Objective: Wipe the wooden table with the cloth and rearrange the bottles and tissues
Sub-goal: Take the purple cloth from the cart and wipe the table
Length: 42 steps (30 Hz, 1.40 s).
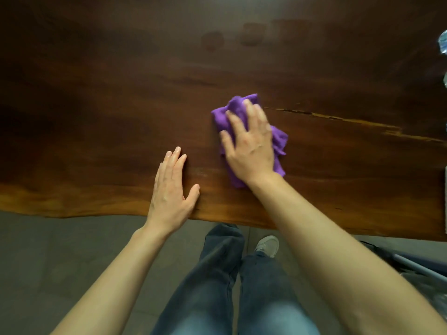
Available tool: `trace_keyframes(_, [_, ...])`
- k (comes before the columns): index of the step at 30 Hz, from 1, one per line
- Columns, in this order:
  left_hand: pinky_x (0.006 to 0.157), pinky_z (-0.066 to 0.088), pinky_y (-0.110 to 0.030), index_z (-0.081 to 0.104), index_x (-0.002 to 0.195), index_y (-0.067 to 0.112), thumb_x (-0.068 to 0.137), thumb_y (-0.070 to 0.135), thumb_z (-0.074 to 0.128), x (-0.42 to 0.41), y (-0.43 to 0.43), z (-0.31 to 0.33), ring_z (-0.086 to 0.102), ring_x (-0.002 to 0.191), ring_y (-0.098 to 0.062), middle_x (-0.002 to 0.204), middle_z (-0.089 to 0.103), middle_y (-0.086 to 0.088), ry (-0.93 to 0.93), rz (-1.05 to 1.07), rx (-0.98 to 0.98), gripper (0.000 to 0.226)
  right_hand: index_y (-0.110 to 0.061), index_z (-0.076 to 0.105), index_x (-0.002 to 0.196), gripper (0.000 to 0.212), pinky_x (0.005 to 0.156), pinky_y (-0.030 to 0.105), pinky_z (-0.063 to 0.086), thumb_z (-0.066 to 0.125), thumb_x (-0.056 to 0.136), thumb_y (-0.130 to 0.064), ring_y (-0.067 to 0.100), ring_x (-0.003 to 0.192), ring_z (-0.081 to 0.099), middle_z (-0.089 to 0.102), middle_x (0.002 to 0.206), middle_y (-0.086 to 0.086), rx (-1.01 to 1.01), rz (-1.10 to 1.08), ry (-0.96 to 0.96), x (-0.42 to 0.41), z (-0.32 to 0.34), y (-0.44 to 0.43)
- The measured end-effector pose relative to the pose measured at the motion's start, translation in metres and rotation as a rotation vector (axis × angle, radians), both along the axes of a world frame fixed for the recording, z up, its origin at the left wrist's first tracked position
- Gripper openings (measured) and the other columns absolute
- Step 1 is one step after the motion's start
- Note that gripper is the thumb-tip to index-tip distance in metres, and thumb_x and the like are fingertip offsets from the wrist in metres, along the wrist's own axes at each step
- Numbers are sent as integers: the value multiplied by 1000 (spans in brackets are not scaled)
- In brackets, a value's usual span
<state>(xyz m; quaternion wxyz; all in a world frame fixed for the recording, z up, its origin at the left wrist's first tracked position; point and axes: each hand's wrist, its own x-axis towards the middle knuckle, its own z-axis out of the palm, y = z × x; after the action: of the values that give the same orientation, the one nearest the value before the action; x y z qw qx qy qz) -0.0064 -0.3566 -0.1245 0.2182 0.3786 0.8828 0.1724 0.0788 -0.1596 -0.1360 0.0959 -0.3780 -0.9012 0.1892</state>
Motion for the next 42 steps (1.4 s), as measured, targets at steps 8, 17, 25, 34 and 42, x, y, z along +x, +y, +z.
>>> trace_keyframes(8, [126, 13, -45, 27, 156, 9, 95, 13, 60, -5, -8, -5, 5, 155, -12, 168, 15, -6, -20, -22, 54, 70, -20, 46, 150, 52, 117, 46, 33, 50, 102, -40, 33, 149, 31, 34, 163, 13, 32, 175, -24, 27, -12, -89])
trace_keyframes(17, [124, 13, -42, 36, 154, 25, 98, 28, 58, 2, -2, -1, 3, 156, -17, 169, 9, -1, 26, -14, -7, 60, -18, 54, 145, 49, 115, 48, 30, 54, 99, -35, 37, 144, 36, 38, 159, 18, 145, -132, -87, 164, -19, -26])
trace_keyframes(25, [124, 7, -39, 35, 154, 24, 98, 29, 56, 5, 0, -3, 0, 156, -17, 169, 8, -2, 39, -3, -30, 59, -16, 48, 145, 50, 109, 57, 34, 44, 101, -41, 41, 136, 33, 33, 157, 21, 111, -502, -150, 219, -20, 10])
trace_keyframes(34, [124, 12, -41, 35, 154, 25, 98, 32, 57, 3, 2, 7, 1, 156, -19, 169, 8, -1, -1, -4, -73, 61, -21, 55, 139, 51, 105, 51, 34, 55, 95, -47, 38, 136, 39, 39, 157, 16, 76, -223, -79, 90, -11, -61])
trace_keyframes(42, [121, 25, -42, 48, 147, 20, 94, 29, 65, -5, 8, 21, 18, 153, -24, 164, 26, -8, -8, -17, -105, 57, -19, 61, 136, 50, 97, 47, 53, 72, 88, -19, 34, 126, 52, 55, 145, 14, -66, 16, 53, 38, 3, -82])
